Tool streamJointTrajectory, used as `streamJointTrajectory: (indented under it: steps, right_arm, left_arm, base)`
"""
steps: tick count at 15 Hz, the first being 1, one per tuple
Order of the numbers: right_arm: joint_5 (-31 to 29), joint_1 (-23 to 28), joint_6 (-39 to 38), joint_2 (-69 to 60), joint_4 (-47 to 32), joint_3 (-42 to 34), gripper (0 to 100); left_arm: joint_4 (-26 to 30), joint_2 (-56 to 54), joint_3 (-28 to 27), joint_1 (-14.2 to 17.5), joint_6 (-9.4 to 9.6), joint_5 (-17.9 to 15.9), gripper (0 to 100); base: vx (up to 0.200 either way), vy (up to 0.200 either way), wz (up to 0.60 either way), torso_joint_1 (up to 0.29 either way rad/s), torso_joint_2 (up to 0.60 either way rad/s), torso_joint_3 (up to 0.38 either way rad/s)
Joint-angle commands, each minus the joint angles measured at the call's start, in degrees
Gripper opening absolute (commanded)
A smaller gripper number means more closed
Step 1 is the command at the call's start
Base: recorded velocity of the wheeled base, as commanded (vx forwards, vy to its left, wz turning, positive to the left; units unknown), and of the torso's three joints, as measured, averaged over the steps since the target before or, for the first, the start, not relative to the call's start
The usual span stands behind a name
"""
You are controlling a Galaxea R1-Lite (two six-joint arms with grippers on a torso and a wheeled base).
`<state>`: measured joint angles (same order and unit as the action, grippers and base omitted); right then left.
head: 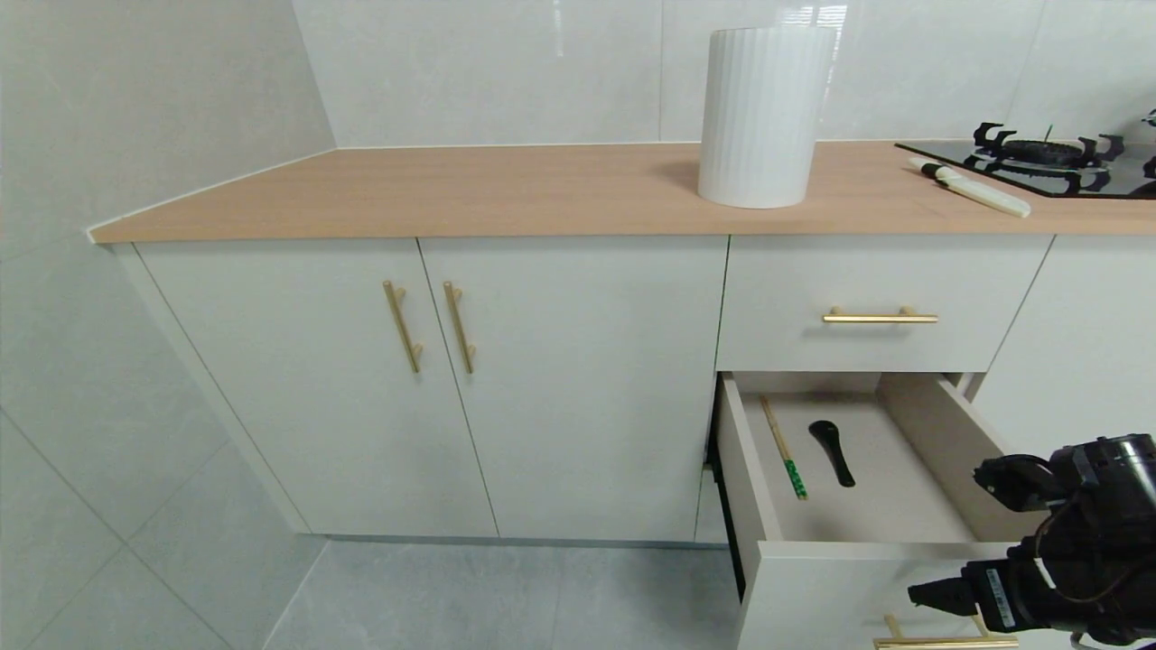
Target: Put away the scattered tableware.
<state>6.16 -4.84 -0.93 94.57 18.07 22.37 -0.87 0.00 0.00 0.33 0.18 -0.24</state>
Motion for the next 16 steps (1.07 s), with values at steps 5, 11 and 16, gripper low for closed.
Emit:
streamJointTrajectory:
  steps: [5,11,16]
  right_arm:
    - [-1.8,0.0,0.1,13.4,2.1,11.9,100]
    - [-1.8,0.1,0.3,22.0,2.3,25.4,100]
    - [-1.3,1.0,0.2,25.1,2.4,30.7,100]
  left_arm:
    - [0.0,0.0,0.0,0.0,-0.01,0.0,100]
    - [0.0,0.0,0.0,0.0,-0.01,0.0,100]
    - [0.0,0.0,0.0,0.0,-0.01,0.0,100]
  base:
    - [0.0,0.0,0.0,0.0,0.0,0.0]
    - [0.0,0.0,0.0,0.0,0.0,0.0]
    - [0.0,0.0,0.0,0.0,0.0,0.0]
